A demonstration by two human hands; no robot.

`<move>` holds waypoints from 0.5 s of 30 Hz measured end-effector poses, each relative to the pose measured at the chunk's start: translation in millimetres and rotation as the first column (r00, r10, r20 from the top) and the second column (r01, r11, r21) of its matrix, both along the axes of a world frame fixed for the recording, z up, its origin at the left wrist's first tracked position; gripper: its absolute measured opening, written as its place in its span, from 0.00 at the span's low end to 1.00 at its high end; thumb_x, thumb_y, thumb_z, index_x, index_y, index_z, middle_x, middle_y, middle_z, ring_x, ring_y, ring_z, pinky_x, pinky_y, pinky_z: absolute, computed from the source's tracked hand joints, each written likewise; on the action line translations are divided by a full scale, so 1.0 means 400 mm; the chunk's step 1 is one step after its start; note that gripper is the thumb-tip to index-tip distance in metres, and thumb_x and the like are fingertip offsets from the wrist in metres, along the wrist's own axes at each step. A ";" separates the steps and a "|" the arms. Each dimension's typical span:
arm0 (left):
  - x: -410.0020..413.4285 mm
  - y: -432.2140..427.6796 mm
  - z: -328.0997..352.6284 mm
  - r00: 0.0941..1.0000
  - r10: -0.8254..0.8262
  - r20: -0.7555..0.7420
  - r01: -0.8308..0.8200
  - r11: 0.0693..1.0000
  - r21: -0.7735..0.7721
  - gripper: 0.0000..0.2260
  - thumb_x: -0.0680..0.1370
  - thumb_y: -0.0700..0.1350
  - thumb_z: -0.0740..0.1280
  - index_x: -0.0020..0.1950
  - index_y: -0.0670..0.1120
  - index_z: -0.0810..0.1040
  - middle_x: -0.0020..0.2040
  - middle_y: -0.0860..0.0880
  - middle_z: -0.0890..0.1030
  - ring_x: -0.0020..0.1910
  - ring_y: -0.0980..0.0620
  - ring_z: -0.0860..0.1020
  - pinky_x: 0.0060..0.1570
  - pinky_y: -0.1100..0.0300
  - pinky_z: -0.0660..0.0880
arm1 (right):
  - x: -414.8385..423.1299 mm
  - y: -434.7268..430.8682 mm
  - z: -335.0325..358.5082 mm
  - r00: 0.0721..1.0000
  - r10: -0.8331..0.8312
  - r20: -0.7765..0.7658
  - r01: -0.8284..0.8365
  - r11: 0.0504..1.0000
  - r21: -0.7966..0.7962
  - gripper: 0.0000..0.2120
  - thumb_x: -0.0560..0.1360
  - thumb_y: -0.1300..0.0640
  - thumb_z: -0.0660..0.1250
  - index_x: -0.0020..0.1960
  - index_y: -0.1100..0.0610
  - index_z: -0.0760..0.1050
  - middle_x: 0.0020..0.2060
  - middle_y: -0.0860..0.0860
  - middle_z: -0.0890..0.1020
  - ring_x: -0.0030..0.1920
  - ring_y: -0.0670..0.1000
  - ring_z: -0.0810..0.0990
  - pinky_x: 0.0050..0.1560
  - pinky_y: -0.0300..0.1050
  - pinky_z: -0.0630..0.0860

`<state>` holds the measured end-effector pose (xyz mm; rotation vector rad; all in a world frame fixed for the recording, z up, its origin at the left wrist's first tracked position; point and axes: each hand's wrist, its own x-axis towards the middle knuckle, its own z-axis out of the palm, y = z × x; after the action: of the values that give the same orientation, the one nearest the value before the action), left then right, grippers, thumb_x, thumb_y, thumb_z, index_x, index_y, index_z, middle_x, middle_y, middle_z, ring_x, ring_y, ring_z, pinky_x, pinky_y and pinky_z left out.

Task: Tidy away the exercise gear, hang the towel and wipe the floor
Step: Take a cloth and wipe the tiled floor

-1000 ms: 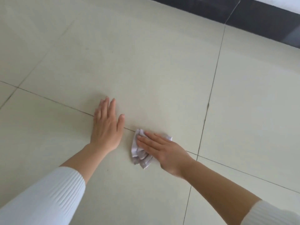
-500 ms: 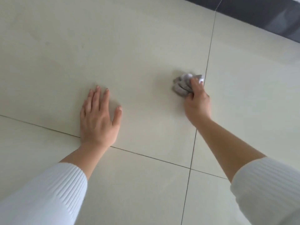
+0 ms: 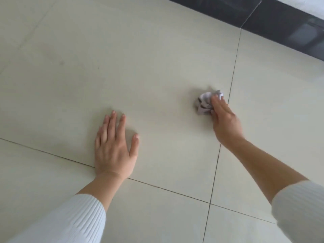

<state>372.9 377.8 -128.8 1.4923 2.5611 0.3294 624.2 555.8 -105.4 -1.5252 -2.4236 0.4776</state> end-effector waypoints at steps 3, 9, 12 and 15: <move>0.001 0.001 -0.003 1.000 0.000 -0.009 0.000 1.000 -0.008 0.29 0.78 0.58 0.52 0.76 0.46 0.61 0.77 0.46 0.59 0.77 0.47 0.55 0.72 0.50 0.55 | -0.013 0.149 -0.012 0.933 -0.358 0.047 0.360 0.932 -0.047 0.20 0.79 0.65 0.52 0.69 0.59 0.66 0.71 0.57 0.67 0.68 0.62 0.68 0.59 0.50 0.69; 0.002 0.001 0.000 1.000 0.001 -0.022 -0.001 1.000 -0.019 0.29 0.78 0.58 0.52 0.76 0.46 0.61 0.78 0.46 0.59 0.77 0.47 0.55 0.71 0.50 0.55 | -0.205 0.208 -0.029 0.926 -0.363 -0.108 0.355 0.931 -0.083 0.22 0.73 0.69 0.51 0.64 0.58 0.70 0.67 0.55 0.71 0.64 0.59 0.71 0.56 0.46 0.70; 0.003 0.003 0.005 1.000 0.000 -0.020 -0.001 0.999 -0.032 0.29 0.78 0.58 0.52 0.76 0.47 0.61 0.78 0.46 0.58 0.77 0.47 0.55 0.71 0.50 0.56 | -0.254 0.086 -0.041 0.977 -0.051 -0.205 0.039 0.997 -0.063 0.25 0.74 0.69 0.54 0.70 0.56 0.69 0.71 0.57 0.69 0.70 0.58 0.68 0.66 0.47 0.68; 0.004 0.002 0.007 1.000 0.006 -0.023 -0.008 0.999 -0.048 0.29 0.78 0.59 0.52 0.76 0.47 0.61 0.78 0.46 0.58 0.76 0.47 0.55 0.71 0.49 0.56 | -0.230 -0.060 -0.045 0.927 0.305 -0.221 -0.331 0.939 -0.092 0.23 0.76 0.69 0.57 0.71 0.60 0.69 0.71 0.59 0.70 0.72 0.60 0.67 0.73 0.50 0.61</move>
<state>374.3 378.7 -125.9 1.4792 2.5731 0.2514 532.0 531.9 -123.4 -1.0606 -2.5229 0.8244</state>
